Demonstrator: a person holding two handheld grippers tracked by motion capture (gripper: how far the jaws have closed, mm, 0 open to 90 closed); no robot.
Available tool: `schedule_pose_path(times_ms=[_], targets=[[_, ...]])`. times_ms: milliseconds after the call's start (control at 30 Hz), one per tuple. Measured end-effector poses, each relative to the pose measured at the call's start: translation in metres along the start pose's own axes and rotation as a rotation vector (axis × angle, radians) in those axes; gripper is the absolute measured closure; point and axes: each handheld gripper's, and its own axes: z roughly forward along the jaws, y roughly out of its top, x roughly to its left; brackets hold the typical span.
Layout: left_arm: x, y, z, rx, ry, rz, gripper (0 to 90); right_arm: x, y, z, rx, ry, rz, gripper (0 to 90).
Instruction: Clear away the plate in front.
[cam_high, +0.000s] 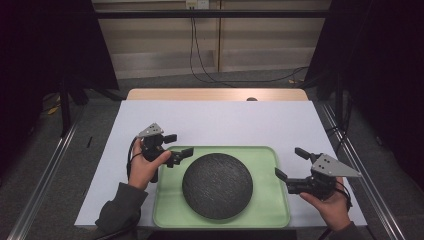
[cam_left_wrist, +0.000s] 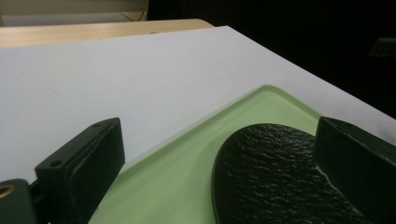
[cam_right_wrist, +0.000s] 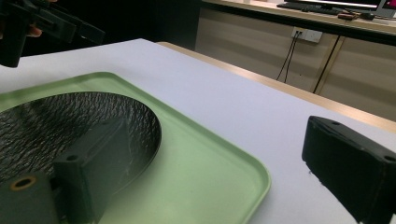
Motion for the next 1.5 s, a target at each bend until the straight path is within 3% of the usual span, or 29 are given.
schedule_pose_path(times_ms=[100,267,367,567,833,867,967,1067,1267,1500], targets=[[0.002,-0.001,-0.004,-0.022,-0.003,0.013,1.4,0.0,0.0,0.0,0.002,0.001,-0.003,7.6],[0.01,-0.002,-0.016,-0.054,0.029,0.03,1.4,0.0,0.0,0.001,0.003,0.002,-0.002,7.6],[0.012,-0.002,-0.021,-0.084,-0.006,0.041,2.1,0.0,0.0,0.001,0.005,0.002,0.001,7.6],[0.021,-0.002,-0.036,-0.121,0.044,0.032,3.2,0.0,-0.001,0.001,0.008,0.003,-0.004,7.6],[0.03,-0.003,-0.046,-0.13,0.077,0.044,3.6,0.0,-0.001,0.002,0.014,0.0,-0.004,7.6],[0.032,-0.003,-0.047,-0.137,0.067,0.039,3.6,0.0,-0.001,0.002,0.013,-0.002,-0.002,7.6],[0.035,-0.004,-0.053,-0.136,0.096,0.038,3.6,-0.001,-0.002,0.002,0.011,-0.003,0.001,7.6],[0.039,-0.004,-0.058,-0.155,0.087,0.025,3.6,-0.001,-0.002,0.002,0.015,0.0,-0.002,7.6],[0.043,-0.006,-0.065,-0.168,0.115,0.019,3.7,-0.001,-0.002,0.003,0.018,0.001,0.0,7.6],[0.047,-0.008,-0.066,-0.155,0.133,0.011,3.8,0.0,-0.003,0.005,0.026,0.0,-0.003,7.6]])
